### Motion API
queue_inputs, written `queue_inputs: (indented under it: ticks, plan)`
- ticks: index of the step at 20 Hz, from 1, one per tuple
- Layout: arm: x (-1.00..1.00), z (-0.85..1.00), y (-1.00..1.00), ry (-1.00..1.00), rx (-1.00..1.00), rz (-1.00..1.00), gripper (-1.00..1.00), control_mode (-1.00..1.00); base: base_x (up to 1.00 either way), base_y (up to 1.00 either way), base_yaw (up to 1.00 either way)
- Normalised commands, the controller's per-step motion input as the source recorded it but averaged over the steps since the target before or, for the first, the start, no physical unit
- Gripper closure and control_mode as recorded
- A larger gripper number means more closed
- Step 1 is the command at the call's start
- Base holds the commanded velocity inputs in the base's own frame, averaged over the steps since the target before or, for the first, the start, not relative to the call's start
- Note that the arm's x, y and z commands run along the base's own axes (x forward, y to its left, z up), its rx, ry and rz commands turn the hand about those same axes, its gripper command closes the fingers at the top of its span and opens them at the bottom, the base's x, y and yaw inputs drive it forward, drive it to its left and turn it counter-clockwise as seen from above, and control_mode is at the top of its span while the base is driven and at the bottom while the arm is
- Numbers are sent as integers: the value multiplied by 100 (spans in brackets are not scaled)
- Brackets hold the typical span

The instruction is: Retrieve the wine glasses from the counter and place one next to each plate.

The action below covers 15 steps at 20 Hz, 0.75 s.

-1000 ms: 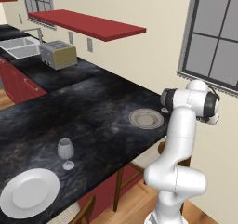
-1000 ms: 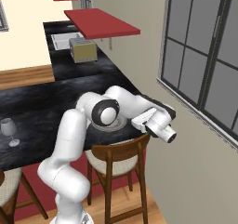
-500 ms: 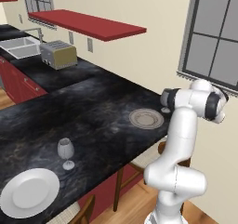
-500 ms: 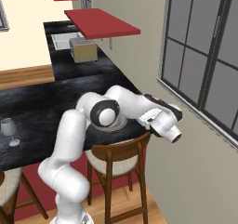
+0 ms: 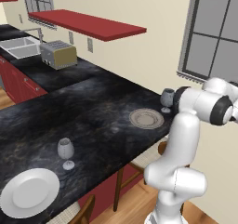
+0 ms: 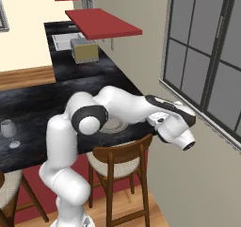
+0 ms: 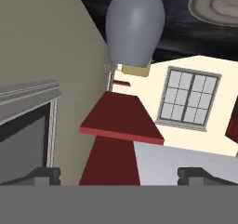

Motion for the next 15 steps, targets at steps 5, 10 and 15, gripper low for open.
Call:
queue_inputs:
  ticks: [5,10,15]
  plan:
    - [-99,79,47,0,1,0,-100,-100,0,0,0]
    - [-100,35,81,0,15,1,-100,-100,0,0,0]
    - [-95,0,100,0,14,1,-100,-100,0,0,0]
